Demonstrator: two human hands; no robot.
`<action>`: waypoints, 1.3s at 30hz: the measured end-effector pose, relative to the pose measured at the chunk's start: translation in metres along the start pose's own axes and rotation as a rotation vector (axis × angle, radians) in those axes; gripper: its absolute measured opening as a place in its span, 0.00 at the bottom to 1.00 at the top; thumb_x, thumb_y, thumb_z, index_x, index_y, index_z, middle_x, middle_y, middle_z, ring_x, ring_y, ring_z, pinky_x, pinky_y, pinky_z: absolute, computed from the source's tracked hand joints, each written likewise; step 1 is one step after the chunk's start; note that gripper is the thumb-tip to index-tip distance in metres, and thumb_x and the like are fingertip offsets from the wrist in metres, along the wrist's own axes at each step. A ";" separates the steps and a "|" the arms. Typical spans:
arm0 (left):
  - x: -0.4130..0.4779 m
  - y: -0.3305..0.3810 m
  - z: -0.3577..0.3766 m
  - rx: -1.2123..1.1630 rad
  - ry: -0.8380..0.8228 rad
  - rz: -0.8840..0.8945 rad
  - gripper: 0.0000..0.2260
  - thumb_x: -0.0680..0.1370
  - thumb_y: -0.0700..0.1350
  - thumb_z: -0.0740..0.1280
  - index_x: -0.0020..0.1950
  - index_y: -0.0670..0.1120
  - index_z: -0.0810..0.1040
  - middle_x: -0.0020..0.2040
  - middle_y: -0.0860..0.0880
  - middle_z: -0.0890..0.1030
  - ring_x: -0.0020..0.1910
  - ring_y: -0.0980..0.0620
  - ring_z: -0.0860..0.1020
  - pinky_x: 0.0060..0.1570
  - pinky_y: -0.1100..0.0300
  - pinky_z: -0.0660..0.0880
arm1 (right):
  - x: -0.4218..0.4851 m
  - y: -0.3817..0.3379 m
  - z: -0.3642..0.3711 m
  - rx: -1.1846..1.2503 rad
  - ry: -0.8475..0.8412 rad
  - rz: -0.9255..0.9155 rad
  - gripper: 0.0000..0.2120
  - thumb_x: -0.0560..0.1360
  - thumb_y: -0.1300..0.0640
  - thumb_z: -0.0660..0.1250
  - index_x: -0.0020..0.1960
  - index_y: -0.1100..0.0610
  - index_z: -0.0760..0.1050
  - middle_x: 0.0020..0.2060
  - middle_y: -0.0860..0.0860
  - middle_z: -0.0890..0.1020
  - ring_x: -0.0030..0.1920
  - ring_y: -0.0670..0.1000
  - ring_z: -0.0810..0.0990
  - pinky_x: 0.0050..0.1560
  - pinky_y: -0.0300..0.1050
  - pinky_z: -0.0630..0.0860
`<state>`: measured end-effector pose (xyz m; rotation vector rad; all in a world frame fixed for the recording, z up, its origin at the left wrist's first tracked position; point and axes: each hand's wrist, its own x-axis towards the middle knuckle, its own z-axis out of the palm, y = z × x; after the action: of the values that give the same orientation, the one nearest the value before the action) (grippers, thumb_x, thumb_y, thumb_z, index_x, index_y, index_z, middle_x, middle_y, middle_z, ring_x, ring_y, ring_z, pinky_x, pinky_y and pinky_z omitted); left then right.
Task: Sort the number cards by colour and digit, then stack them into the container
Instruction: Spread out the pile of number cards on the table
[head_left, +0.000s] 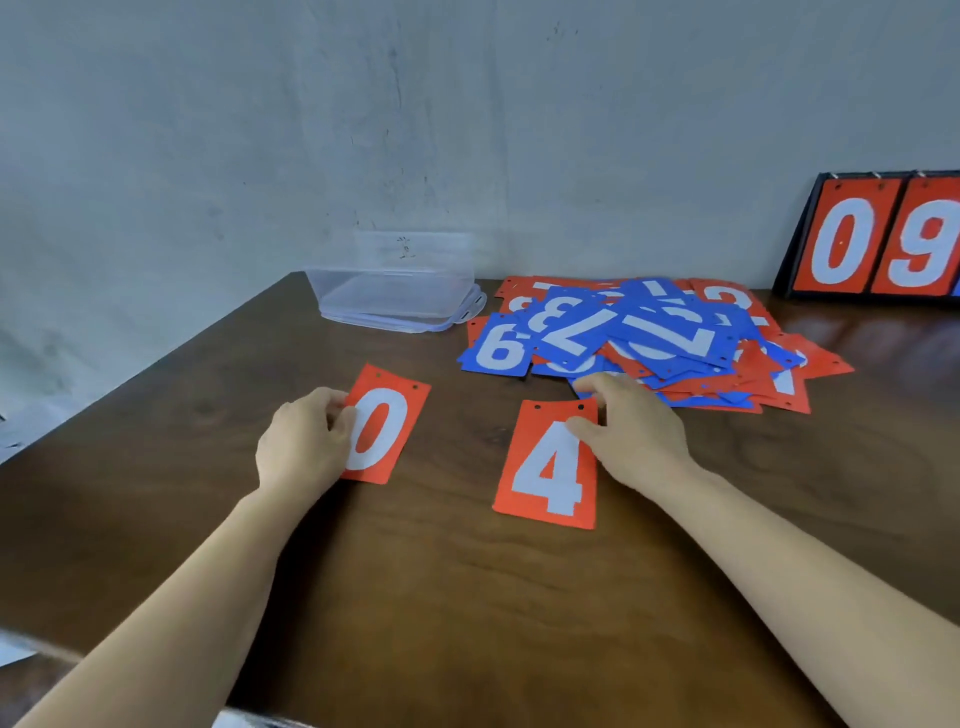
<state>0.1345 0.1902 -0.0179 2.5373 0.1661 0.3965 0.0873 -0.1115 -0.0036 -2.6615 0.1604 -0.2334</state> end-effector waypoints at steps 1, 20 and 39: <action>0.001 -0.007 -0.002 0.023 0.000 0.024 0.12 0.79 0.47 0.62 0.61 0.49 0.78 0.51 0.53 0.78 0.54 0.48 0.75 0.50 0.52 0.72 | -0.003 -0.004 0.000 -0.016 0.030 0.011 0.21 0.77 0.46 0.65 0.69 0.46 0.68 0.65 0.47 0.70 0.62 0.48 0.73 0.51 0.44 0.71; 0.045 -0.109 -0.067 0.005 -0.342 0.366 0.14 0.82 0.50 0.62 0.66 0.51 0.76 0.66 0.63 0.70 0.73 0.57 0.64 0.66 0.60 0.60 | -0.038 -0.109 0.057 -0.175 -0.139 -0.198 0.22 0.81 0.44 0.53 0.75 0.43 0.63 0.75 0.45 0.60 0.74 0.48 0.56 0.71 0.47 0.54; 0.067 -0.129 -0.061 -0.060 -0.341 0.432 0.15 0.82 0.46 0.61 0.68 0.54 0.74 0.72 0.59 0.68 0.74 0.55 0.63 0.67 0.60 0.58 | -0.027 -0.147 0.077 -0.223 -0.165 -0.168 0.22 0.82 0.44 0.51 0.76 0.45 0.61 0.76 0.47 0.59 0.75 0.49 0.56 0.73 0.50 0.53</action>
<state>0.1747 0.3428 -0.0241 2.5256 -0.5210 0.1202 0.0860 0.0567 -0.0080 -2.9033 -0.0969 -0.0497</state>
